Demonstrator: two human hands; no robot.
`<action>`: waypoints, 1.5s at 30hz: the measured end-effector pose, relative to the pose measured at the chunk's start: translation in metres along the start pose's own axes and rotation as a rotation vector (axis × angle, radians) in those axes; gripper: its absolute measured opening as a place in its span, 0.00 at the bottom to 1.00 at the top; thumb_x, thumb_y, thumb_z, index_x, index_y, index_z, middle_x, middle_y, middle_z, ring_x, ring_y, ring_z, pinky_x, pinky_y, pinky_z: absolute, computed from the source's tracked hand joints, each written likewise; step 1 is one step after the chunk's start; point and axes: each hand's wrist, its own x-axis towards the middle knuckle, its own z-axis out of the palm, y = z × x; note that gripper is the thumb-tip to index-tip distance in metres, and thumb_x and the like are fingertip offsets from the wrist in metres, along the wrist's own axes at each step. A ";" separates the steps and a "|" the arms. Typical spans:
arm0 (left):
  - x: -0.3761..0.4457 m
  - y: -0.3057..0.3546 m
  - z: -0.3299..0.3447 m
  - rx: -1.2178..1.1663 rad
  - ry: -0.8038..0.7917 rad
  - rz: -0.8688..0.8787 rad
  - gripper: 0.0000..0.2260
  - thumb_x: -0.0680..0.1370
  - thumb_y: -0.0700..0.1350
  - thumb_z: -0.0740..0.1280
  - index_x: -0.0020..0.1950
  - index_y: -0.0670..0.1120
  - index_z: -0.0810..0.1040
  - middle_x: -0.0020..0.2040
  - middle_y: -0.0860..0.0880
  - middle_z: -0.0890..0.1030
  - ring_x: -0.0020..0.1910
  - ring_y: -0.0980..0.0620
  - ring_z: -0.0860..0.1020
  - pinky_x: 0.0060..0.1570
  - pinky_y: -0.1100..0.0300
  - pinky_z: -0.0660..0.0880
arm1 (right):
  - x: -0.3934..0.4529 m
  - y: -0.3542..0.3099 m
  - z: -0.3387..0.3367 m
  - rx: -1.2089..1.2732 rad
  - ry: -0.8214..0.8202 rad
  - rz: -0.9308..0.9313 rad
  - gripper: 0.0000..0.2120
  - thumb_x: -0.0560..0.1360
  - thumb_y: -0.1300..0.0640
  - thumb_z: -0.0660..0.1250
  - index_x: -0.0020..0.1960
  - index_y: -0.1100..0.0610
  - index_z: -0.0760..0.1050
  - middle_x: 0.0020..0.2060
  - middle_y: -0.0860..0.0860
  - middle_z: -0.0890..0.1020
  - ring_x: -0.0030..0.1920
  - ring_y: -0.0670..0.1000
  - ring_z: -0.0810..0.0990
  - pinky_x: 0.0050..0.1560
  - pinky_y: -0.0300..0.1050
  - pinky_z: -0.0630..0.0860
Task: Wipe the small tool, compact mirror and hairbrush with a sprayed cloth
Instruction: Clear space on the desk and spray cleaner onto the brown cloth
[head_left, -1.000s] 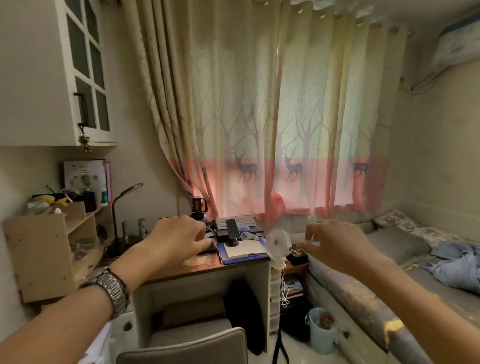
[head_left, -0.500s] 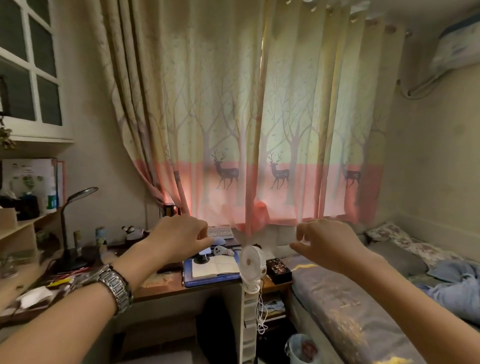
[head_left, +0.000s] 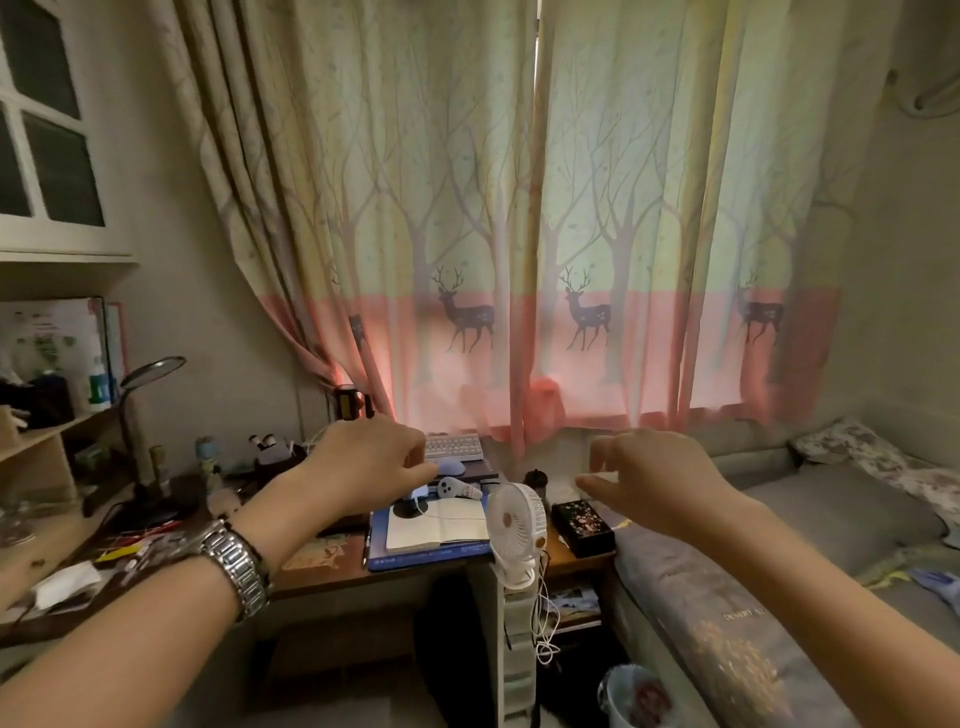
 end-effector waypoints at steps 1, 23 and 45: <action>0.010 -0.001 0.009 -0.007 0.001 -0.001 0.25 0.75 0.67 0.53 0.54 0.50 0.77 0.44 0.51 0.81 0.41 0.53 0.78 0.37 0.60 0.71 | 0.007 0.002 0.007 -0.002 -0.006 -0.004 0.17 0.76 0.39 0.58 0.55 0.49 0.76 0.52 0.45 0.81 0.46 0.46 0.75 0.43 0.40 0.67; 0.198 -0.122 0.137 -0.056 -0.078 -0.125 0.16 0.77 0.62 0.57 0.49 0.52 0.77 0.47 0.53 0.80 0.44 0.54 0.78 0.44 0.56 0.74 | 0.271 0.010 0.172 0.172 -0.039 -0.158 0.17 0.76 0.39 0.60 0.55 0.48 0.77 0.52 0.46 0.81 0.47 0.47 0.79 0.45 0.40 0.73; 0.364 -0.189 0.269 -0.086 -0.205 -0.338 0.16 0.77 0.62 0.58 0.50 0.53 0.77 0.46 0.54 0.80 0.43 0.55 0.75 0.42 0.57 0.70 | 0.484 0.032 0.340 0.269 -0.093 -0.375 0.18 0.77 0.39 0.57 0.57 0.49 0.75 0.52 0.46 0.79 0.51 0.49 0.77 0.43 0.43 0.69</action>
